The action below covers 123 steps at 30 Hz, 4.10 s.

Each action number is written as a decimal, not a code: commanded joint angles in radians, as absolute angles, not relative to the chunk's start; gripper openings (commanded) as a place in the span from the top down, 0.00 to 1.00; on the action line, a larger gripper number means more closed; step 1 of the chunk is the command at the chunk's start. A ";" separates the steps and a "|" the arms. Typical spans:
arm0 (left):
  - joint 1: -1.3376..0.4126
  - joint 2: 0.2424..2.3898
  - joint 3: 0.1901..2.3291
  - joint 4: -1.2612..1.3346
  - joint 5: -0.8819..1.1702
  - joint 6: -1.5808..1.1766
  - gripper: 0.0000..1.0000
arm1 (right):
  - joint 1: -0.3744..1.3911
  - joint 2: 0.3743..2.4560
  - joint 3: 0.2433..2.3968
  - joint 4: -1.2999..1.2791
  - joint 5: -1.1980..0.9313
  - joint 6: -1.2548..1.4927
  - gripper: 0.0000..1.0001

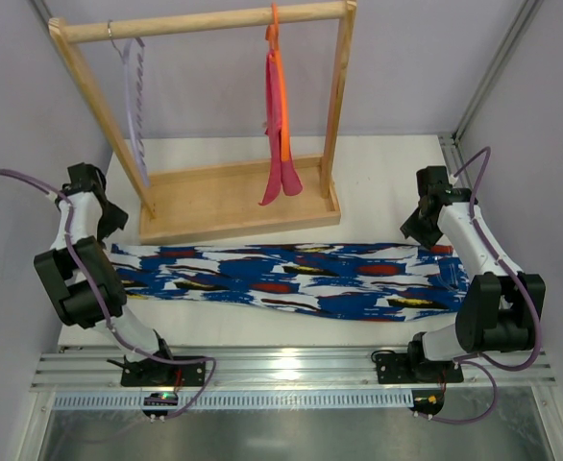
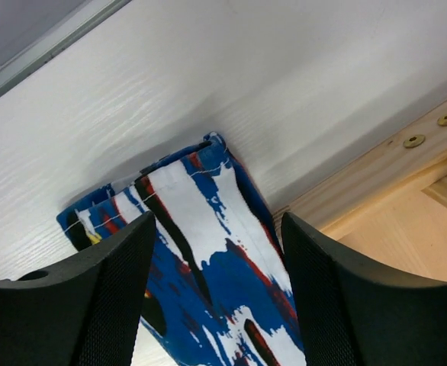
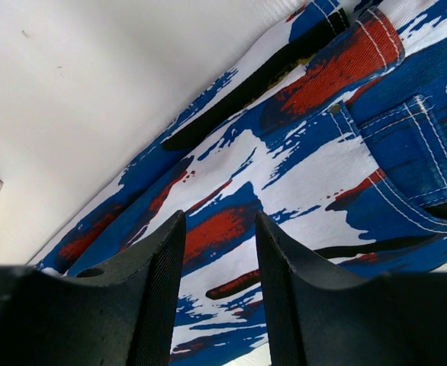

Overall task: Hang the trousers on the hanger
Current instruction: Fold the trousers

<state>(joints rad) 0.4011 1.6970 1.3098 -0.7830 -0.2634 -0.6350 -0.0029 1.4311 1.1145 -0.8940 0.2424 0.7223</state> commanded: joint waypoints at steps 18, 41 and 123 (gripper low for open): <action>0.566 1.439 0.890 -0.640 -0.077 -0.681 0.76 | 0.000 1.362 1.138 -0.885 0.222 0.690 0.55; 0.565 1.359 0.856 -0.678 -0.269 -0.727 0.72 | 0.000 1.342 1.118 -0.877 0.207 0.683 0.55; 0.649 1.427 1.003 -0.764 -0.224 -0.667 0.41 | -0.103 1.701 1.242 -0.860 0.366 0.729 0.55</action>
